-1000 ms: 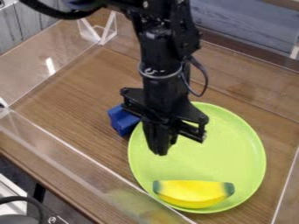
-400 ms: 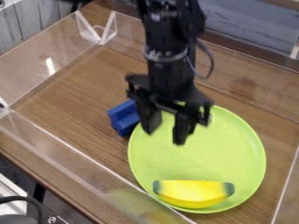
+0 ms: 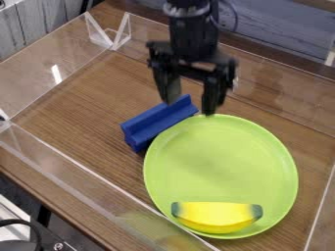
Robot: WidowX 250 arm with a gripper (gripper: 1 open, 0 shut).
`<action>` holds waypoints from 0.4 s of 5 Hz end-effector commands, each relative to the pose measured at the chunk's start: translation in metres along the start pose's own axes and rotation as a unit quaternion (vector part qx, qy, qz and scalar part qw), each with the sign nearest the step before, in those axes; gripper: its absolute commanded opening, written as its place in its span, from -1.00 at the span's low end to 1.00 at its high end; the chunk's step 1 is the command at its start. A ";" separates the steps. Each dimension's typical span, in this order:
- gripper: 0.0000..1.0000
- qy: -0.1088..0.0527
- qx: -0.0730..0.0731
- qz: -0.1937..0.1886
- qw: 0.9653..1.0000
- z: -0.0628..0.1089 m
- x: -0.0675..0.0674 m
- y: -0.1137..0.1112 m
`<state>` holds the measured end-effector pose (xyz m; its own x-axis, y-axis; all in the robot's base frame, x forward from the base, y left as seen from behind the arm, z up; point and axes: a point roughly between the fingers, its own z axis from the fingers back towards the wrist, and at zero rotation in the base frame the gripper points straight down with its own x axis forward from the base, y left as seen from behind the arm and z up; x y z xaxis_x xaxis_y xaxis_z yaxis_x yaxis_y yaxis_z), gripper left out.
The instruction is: Put the banana in the green plate
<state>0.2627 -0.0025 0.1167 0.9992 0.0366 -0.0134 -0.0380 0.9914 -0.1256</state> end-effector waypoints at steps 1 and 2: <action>1.00 -0.025 -0.002 -0.013 1.000 0.025 0.017 0.003; 1.00 -0.030 -0.003 -0.032 0.999 0.026 0.026 -0.001</action>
<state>0.2825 0.0021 0.1288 1.0000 -0.0051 0.0004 0.0052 0.9912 -0.1322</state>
